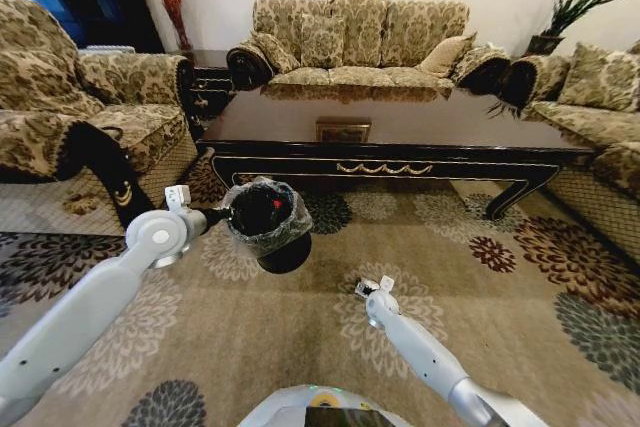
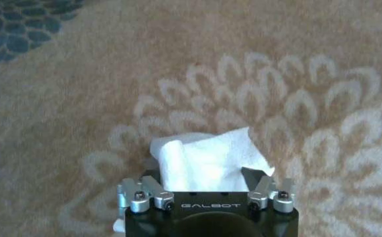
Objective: Move to the front of the table and pick up the trash from the floor, then place it into the trash bin.
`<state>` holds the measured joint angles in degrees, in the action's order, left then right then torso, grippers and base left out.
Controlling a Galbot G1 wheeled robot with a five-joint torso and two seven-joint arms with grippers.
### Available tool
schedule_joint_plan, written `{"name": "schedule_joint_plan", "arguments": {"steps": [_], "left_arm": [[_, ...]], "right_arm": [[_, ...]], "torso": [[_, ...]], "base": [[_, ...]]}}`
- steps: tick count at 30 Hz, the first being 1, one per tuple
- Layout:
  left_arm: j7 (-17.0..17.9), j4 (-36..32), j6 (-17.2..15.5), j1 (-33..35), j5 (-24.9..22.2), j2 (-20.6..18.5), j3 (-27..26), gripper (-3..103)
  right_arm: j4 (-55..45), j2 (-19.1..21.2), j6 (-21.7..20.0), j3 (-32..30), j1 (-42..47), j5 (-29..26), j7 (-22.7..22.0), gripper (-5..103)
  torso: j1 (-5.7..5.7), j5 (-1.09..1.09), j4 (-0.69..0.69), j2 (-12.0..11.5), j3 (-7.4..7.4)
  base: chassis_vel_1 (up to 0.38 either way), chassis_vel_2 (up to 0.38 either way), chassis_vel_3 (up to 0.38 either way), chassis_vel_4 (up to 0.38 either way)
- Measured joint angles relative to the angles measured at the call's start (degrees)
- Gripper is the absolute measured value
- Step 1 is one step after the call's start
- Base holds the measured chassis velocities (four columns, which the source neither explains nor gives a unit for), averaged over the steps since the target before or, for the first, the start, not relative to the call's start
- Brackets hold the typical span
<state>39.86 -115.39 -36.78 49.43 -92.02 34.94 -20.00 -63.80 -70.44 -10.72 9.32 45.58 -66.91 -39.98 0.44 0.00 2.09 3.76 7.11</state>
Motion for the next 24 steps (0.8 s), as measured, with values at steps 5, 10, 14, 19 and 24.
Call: {"name": "schedule_joint_plan", "arguments": {"steps": [5, 10, 14, 19, 24], "left_arm": [[-0.01, -0.10, 0.00, 0.15, 0.02, -0.02, -0.02, 4], [-0.05, -0.06, 0.04, 0.15, 0.19, 0.03, -0.04, 4], [-0.07, 0.00, 0.10, 0.15, 0.38, 0.13, 0.00, 4], [-0.09, 0.05, 0.14, 0.15, 0.43, 0.16, 0.08, 4], [-0.13, 0.12, 0.16, 0.85, 1.02, 1.03, 0.88, 4]], "right_arm": [[-0.70, 0.80, 0.10, -0.12, 0.18, 0.57, -0.09, 67], [-2.38, 2.07, 0.67, -0.27, 0.82, 1.22, 0.02, 45], [-4.26, 3.30, 0.94, -0.49, 1.22, 1.57, 0.17, 29], [-7.50, 5.43, 2.99, -0.44, 2.02, 4.48, 0.91, 13], [-14.99, 9.18, 10.30, -2.02, 2.10, 9.54, 7.73, 1]], "torso": [[0.00, 0.00, 0.00, 0.00, 0.00], [0.00, 0.00, 0.00, 0.00, 0.00], [0.00, 0.00, 0.00, 0.00, 0.00], [0.00, 0.00, -0.01, 0.00, 0.00], [0.00, -0.03, -0.01, 0.00, 0.00]], "base": [[0.000, 0.000, 0.000, 0.000], [0.000, 0.000, 0.000, 0.000], [0.000, 0.000, 0.000, 0.000], [0.000, 0.000, 0.000, 0.000], [0.000, 0.000, 0.000, 0.000]]}}
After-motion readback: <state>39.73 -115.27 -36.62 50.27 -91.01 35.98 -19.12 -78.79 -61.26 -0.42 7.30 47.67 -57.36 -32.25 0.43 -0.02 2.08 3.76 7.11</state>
